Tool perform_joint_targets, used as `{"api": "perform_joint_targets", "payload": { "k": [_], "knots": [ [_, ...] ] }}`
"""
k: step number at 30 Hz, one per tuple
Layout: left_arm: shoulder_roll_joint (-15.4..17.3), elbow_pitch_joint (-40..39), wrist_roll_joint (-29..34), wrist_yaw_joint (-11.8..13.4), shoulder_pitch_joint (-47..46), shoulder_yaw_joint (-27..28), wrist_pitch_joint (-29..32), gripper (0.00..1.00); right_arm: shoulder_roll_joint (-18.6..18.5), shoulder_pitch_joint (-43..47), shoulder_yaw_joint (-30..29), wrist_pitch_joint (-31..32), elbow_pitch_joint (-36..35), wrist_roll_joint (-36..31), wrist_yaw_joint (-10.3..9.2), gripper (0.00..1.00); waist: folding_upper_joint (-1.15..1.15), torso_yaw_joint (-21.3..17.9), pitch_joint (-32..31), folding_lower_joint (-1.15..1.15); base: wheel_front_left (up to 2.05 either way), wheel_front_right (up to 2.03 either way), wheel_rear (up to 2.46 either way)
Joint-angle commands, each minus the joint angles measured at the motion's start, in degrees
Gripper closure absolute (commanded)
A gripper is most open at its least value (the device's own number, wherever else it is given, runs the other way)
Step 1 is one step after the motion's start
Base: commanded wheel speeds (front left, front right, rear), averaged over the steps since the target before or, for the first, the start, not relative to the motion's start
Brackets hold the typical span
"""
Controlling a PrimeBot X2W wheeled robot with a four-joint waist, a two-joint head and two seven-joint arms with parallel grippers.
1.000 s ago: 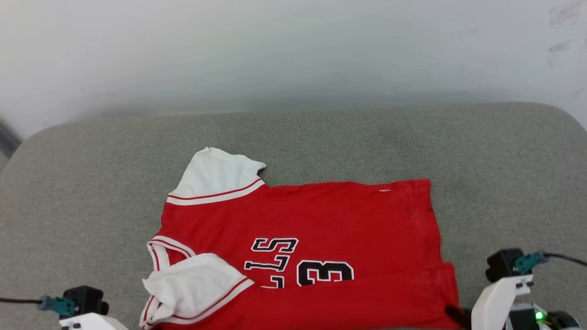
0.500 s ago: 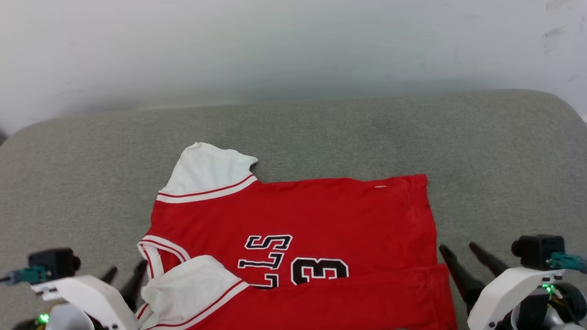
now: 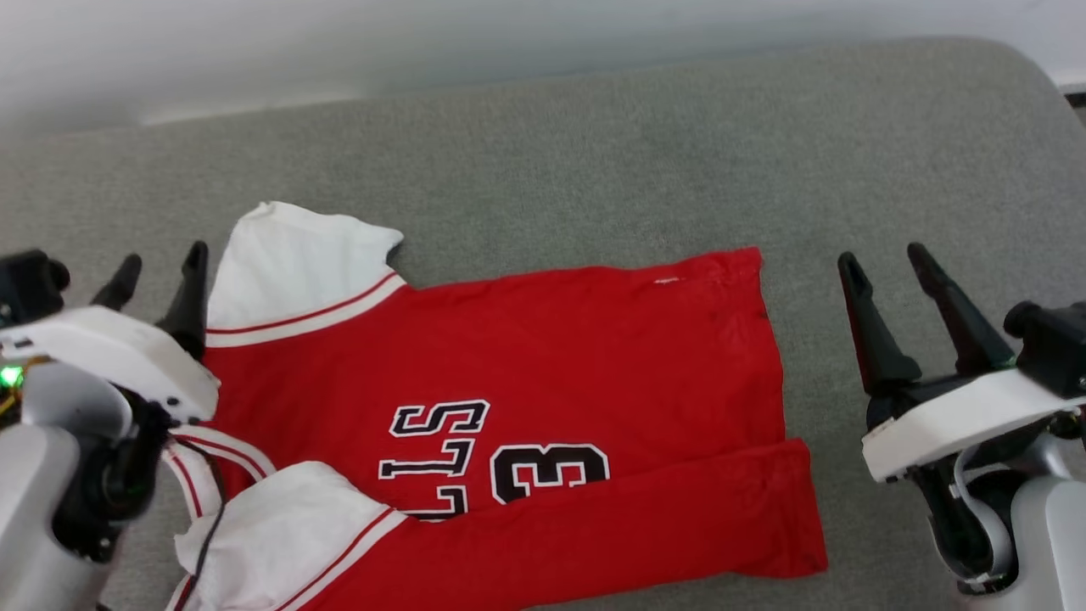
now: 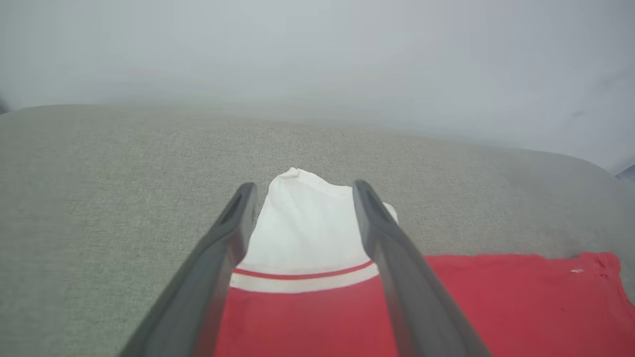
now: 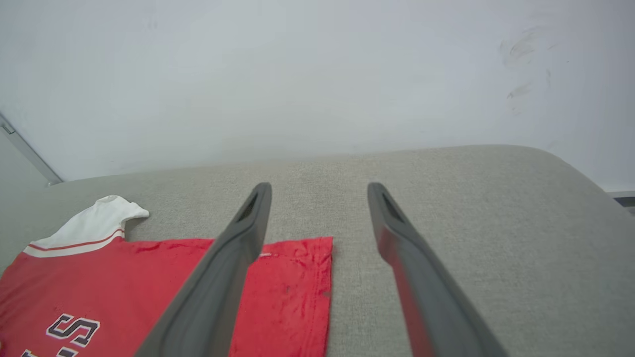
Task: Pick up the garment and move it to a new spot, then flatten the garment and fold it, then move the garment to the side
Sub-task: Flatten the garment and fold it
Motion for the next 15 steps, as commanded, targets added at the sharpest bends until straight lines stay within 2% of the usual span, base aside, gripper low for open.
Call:
{"api": "perform_joint_targets", "payload": {
  "k": [1, 5, 10, 15],
  "knots": [
    [0.85, 0.84, 0.10, -0.63, -2.18, 0.29, 0.92, 0.00, 0.07, -1.56, 0.33, -0.37, -0.81, -0.52, -0.01, 0.00, 0.00, -2.61, 5.51, -0.01, 0.00, 0.00, 0.00],
    [2.80, 5.14, -0.75, -4.38, -9.56, -0.71, 6.05, 0.00, -0.08, -4.32, 1.31, -1.22, -3.22, -1.20, -0.01, 0.00, 0.00, -4.31, 10.01, -0.01, 0.00, 0.00, 0.00],
    [6.95, 10.38, -3.03, -9.83, -17.94, -2.40, 17.00, 0.00, -0.08, -6.24, 2.37, -1.18, -5.34, -1.39, -0.01, 0.00, 0.00, -6.05, 13.34, -0.01, 0.00, 0.00, 0.00],
    [10.18, 14.68, -5.83, -10.92, -25.02, -3.07, 28.87, 0.00, 0.50, -6.40, 2.25, -1.37, -5.85, -0.49, -0.02, 0.00, 0.00, -7.28, 15.93, -0.01, 0.00, 0.00, 0.00]
  ]
}}
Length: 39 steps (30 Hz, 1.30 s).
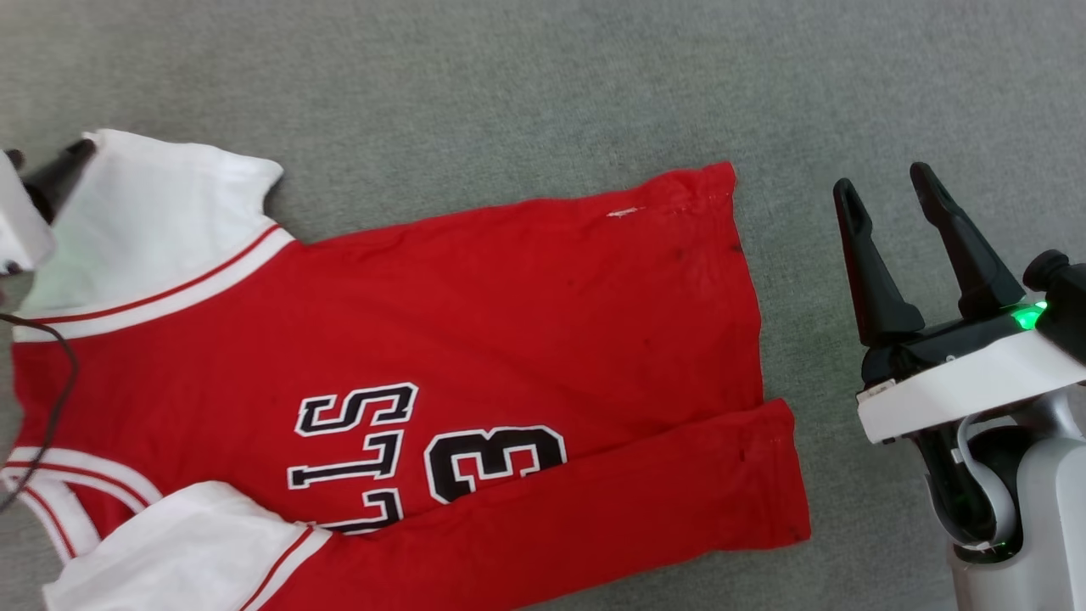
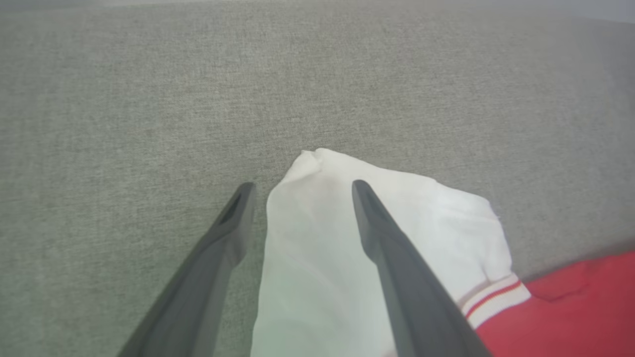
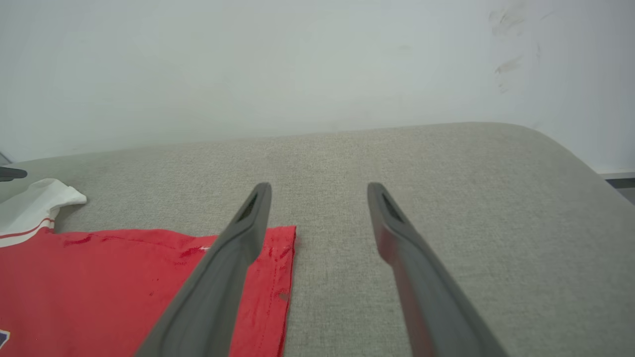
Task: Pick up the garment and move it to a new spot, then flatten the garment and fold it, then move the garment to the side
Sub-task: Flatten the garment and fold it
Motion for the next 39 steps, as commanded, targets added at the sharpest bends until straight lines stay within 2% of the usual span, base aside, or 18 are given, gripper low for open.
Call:
{"api": "perform_joint_targets", "payload": {
  "k": [1, 6, 12, 13, 14, 15, 20, 25, 32, 39],
  "knots": [
    [0.83, 0.59, -0.26, 0.19, -1.54, -0.11, 1.87, 0.00, 0.53, -0.51, -0.11, -0.32, -0.11, 0.79, -0.02, 0.00, 0.00, -1.33, 1.81, -0.01, 0.00, 0.00, 0.00],
    [3.00, 3.51, -1.20, 0.95, -5.47, -0.92, 9.64, 0.00, 1.17, 0.45, -0.32, -1.10, 0.64, 1.80, -0.01, 0.00, 0.00, -2.42, 4.22, -0.01, 0.00, 0.00, 0.00],
    [1.52, 6.53, -5.55, 0.08, -4.77, -2.99, 18.69, 0.00, 1.82, 0.58, -0.53, -2.27, 1.99, 2.87, -0.02, 0.00, 0.00, -3.28, 5.83, -0.01, 0.00, 0.00, 0.00],
    [1.13, 6.89, -5.92, -0.03, -4.55, -3.40, 19.66, 0.37, 1.85, 0.50, -0.67, -2.40, 2.21, 2.98, -0.01, 0.00, 0.00, -3.33, 5.93, -0.01, 0.00, 0.00, 0.00],
    [0.75, 7.17, -6.29, -0.18, -4.32, -3.75, 20.21, 0.62, 1.88, 0.39, -0.84, -2.37, 2.49, 3.19, -0.02, 0.00, 0.00, -3.37, 6.02, -0.01, 0.00, 0.00, 0.00],
    [0.09, 7.45, -6.87, -0.34, -4.06, -3.70, 20.27, 1.00, 1.92, 0.22, -0.96, -2.33, 2.73, 3.47, -0.02, 0.00, 0.00, -3.38, 6.05, -0.01, 0.00, 0.00, 0.00],
    [-1.34, 9.25, -6.69, -0.81, -4.51, -2.63, 16.87, 1.00, 0.89, -1.13, -0.85, -0.44, 3.97, 5.43, -0.01, 0.00, 0.00, -2.96, 5.31, -0.01, 0.00, 0.00, 0.00],
    [-2.15, 10.55, -5.08, -2.67, -6.80, -2.12, 12.43, 1.00, -1.00, -3.17, -0.87, 4.32, 7.87, 9.05, -0.01, 0.00, 0.00, -1.49, 3.35, -0.01, 0.00, 0.00, 0.00],
    [-4.99, 9.86, -2.27, -5.57, -10.66, -2.88, 6.97, 1.00, -4.99, -10.80, 1.49, 16.90, 17.47, 14.34, -0.01, 0.00, 0.00, 2.99, 0.96, -0.01, 0.00, 0.00, 0.00],
    [-7.61, 7.24, -0.82, -6.78, -11.81, -4.10, 4.54, 1.00, -7.79, -18.39, 5.47, 28.60, 26.02, 16.38, -0.01, 0.00, 0.00, 7.27, 0.65, -0.01, 0.00, 0.00, 0.00]
  ]
}}
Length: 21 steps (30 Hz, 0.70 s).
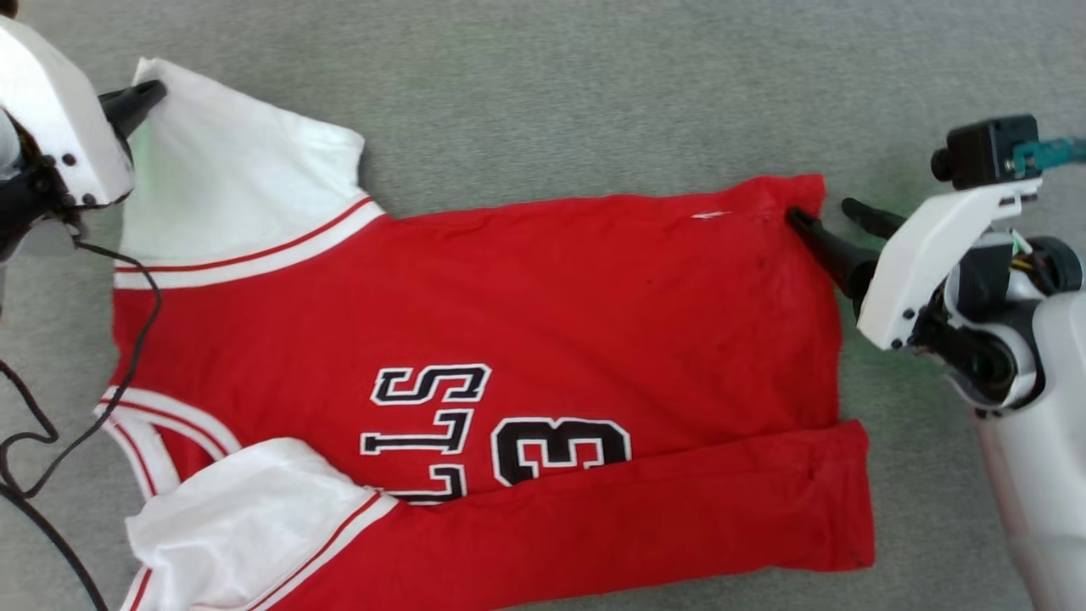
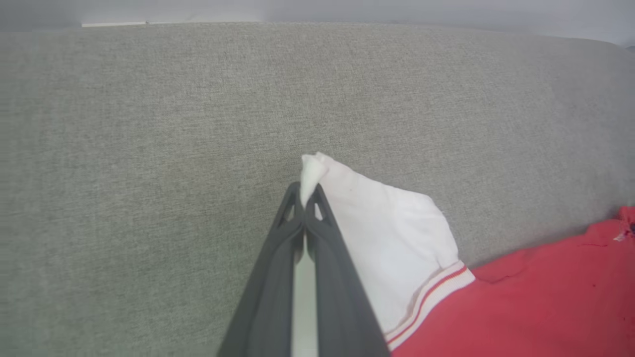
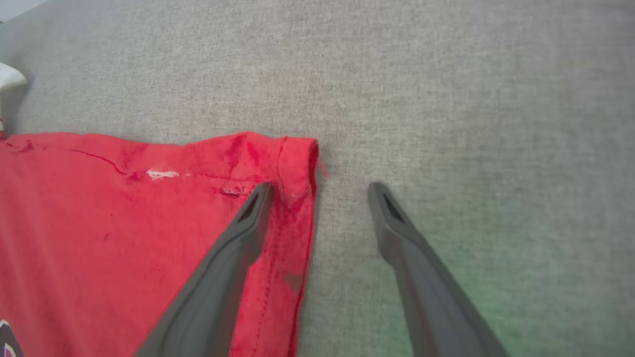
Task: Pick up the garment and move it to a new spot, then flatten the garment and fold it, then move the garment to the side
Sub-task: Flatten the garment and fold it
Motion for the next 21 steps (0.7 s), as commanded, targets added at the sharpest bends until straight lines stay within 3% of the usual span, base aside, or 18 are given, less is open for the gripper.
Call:
{"api": "perform_joint_targets", "payload": {
  "k": [1, 7, 8, 9, 17, 21],
  "knots": [
    [-0.39, -0.76, 0.44, -0.32, -0.37, -0.10, -0.61, 1.00, -0.45, -1.53, 0.96, 2.26, 2.13, 0.11, 0.00, 0.00, 0.00, 1.67, -0.07, 0.00, 0.00, 0.00, 0.00],
    [-0.82, -2.73, 0.36, -0.24, 1.40, -0.52, -1.24, 1.00, -0.64, -4.07, 4.30, 12.03, 9.19, -0.14, 0.00, 0.00, 0.00, 3.74, -0.13, 0.00, 0.00, 0.00, 0.00],
    [-0.80, -2.97, 0.36, -0.22, 1.60, -0.56, -1.34, 1.00, -0.58, -4.26, 4.57, 13.37, 10.07, -0.27, 0.00, 0.70, 0.00, 3.99, -0.19, 0.00, 0.00, 0.00, 0.00],
    [-0.79, -3.17, 0.34, -0.25, 1.89, -0.59, -1.53, 1.00, -0.56, -4.42, 4.71, 14.85, 10.84, -0.61, 0.00, 1.00, 0.00, 4.22, -0.34, 0.00, 0.00, 0.00, 0.00],
    [-0.15, -3.60, -0.65, -0.37, 6.95, 0.65, -5.38, 1.00, -2.93, -5.18, 2.63, 13.57, 6.48, -1.83, 0.04, 1.00, 0.00, 5.68, -4.84, 0.00, 0.00, 0.00, 0.00],
    [0.57, -5.38, -2.54, -0.13, 13.32, 2.27, -8.43, 1.00, -3.59, -1.09, 1.10, 11.66, 2.21, -1.13, -0.01, 1.00, 0.00, 6.21, -8.83, 0.00, 0.00, 0.00, 0.00]
  ]
}}
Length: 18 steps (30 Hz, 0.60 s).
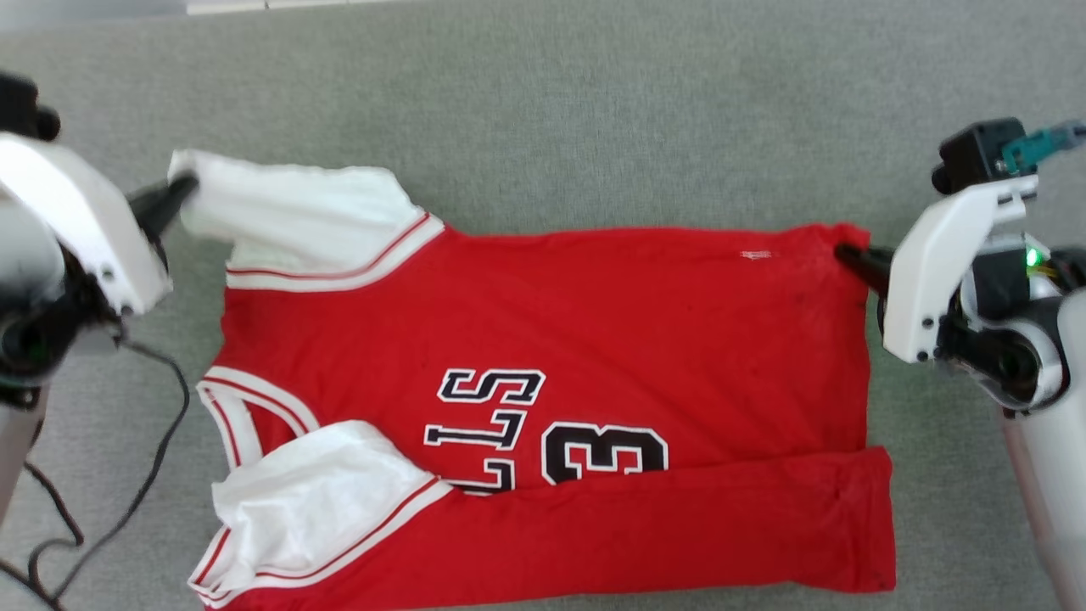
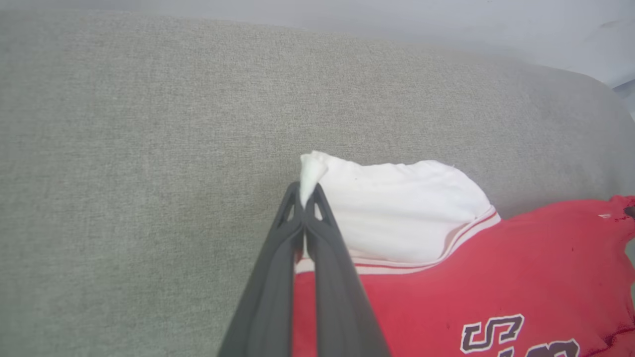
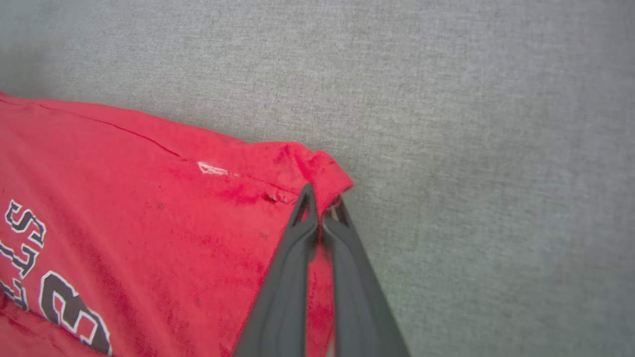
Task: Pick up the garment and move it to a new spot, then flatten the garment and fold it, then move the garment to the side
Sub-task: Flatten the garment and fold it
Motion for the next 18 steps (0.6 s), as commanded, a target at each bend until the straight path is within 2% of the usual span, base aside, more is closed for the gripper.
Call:
{"api": "perform_joint_targets", "payload": {
  "k": [1, 7, 10, 11, 18],
  "knots": [
    [0.91, -0.87, -0.76, 0.34, 4.00, 0.79, -1.40, 1.00, -0.28, 3.25, -0.61, -0.81, -2.09, 0.42, -0.02, 1.00, 0.00, 0.61, -3.69, 0.00, 0.00, 0.00, 0.00],
    [1.34, -5.06, -4.36, 1.58, 19.33, 3.48, -8.04, 1.00, 0.57, 14.50, -3.65, -2.53, -8.46, 0.92, -0.02, 1.00, 0.00, 1.06, -9.38, 0.00, 0.00, 0.00, 0.00],
    [1.06, -7.82, -5.89, 3.20, 27.55, 4.43, -10.99, 1.00, 1.53, 20.22, -5.01, -3.02, -10.36, 0.79, -0.02, 1.00, 0.00, 1.28, -11.21, 0.00, 0.00, 0.00, 0.00],
    [-0.26, -9.78, -7.39, 4.78, 34.98, 4.47, -13.11, 1.00, 2.86, 25.03, -6.41, -3.61, -10.77, 0.88, -0.02, 1.00, 0.00, 1.31, -12.36, 0.00, 0.00, 0.00, 0.00],
    [-2.92, -12.63, -9.70, 7.71, 45.02, 4.50, -16.15, 1.00, 5.29, 31.59, -9.14, -5.18, -8.98, 0.57, -0.02, 1.00, 0.00, 1.25, -13.41, 0.00, 0.00, 0.00, 0.00]
  ]
}}
